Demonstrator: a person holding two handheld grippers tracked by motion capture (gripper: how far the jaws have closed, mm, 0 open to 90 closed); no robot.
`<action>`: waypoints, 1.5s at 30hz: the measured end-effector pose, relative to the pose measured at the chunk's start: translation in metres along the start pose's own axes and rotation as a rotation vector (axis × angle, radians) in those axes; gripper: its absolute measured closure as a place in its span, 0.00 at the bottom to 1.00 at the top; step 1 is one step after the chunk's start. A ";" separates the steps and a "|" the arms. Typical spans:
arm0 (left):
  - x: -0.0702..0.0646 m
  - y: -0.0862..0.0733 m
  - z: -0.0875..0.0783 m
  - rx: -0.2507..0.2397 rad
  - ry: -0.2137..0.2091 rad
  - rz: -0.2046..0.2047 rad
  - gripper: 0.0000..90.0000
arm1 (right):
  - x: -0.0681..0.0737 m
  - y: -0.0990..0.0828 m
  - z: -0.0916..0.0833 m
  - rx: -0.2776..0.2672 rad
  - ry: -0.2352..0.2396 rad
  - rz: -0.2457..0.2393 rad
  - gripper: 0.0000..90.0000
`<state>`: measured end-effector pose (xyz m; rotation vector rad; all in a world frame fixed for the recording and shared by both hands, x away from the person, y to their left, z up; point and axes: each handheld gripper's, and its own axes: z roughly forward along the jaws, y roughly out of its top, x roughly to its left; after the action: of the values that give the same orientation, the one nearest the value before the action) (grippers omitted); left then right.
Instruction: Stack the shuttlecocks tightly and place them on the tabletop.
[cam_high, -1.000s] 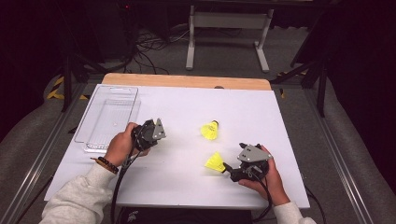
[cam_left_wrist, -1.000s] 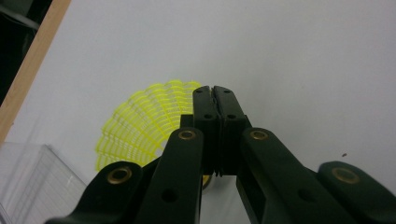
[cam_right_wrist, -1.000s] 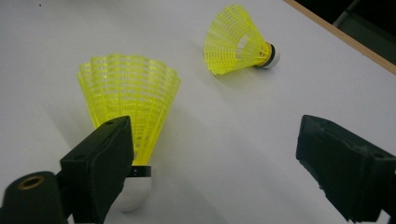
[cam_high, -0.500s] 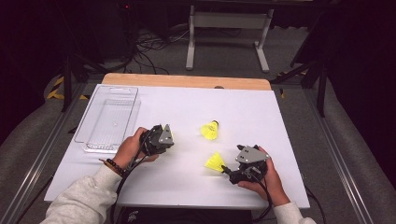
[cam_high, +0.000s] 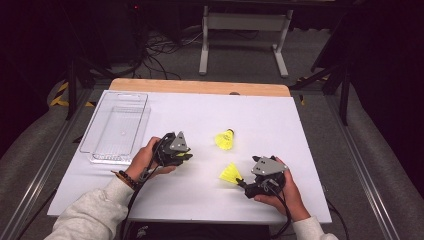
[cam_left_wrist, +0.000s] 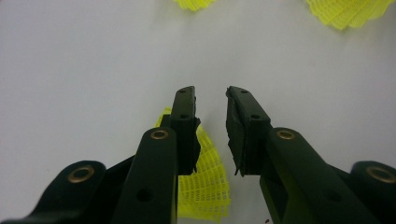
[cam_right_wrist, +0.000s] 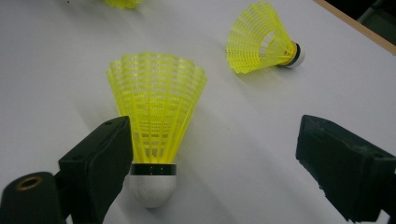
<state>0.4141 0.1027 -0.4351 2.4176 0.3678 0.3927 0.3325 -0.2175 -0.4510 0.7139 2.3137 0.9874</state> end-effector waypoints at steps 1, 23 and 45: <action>0.001 0.001 -0.003 -0.028 -0.012 -0.009 0.81 | 0.000 0.000 0.000 0.000 0.002 -0.001 0.13; 0.022 -0.006 0.009 0.093 0.104 -0.139 0.65 | 0.001 -0.001 0.001 0.012 0.012 -0.010 0.13; 0.035 0.021 0.036 0.175 0.159 -0.201 0.83 | 0.001 -0.003 0.006 0.036 0.023 -0.020 0.13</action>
<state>0.4625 0.0793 -0.4419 2.4940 0.7363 0.4811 0.3347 -0.2159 -0.4572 0.6954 2.3592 0.9514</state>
